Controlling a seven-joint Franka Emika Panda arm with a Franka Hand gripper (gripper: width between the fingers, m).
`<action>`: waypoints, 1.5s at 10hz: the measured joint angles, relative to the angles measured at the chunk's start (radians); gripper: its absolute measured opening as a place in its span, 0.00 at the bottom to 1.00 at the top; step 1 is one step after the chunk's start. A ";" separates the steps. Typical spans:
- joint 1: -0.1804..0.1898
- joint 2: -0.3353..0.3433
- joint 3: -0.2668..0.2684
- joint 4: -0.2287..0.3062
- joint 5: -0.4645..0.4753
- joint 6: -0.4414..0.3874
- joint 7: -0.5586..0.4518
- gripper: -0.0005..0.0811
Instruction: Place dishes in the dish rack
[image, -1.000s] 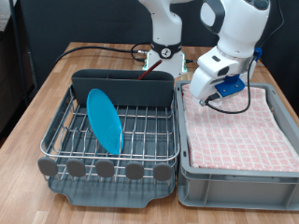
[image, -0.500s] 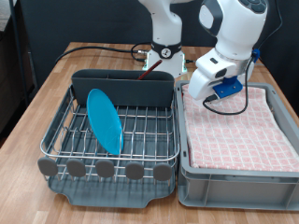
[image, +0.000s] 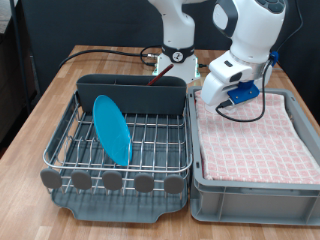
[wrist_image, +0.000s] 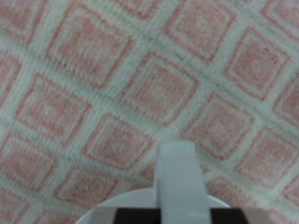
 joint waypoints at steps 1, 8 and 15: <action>0.000 -0.017 0.000 0.005 0.000 -0.023 0.005 0.09; -0.005 -0.166 -0.040 0.054 0.006 -0.152 0.003 0.09; -0.030 -0.184 -0.135 0.187 0.027 -0.231 -0.045 0.09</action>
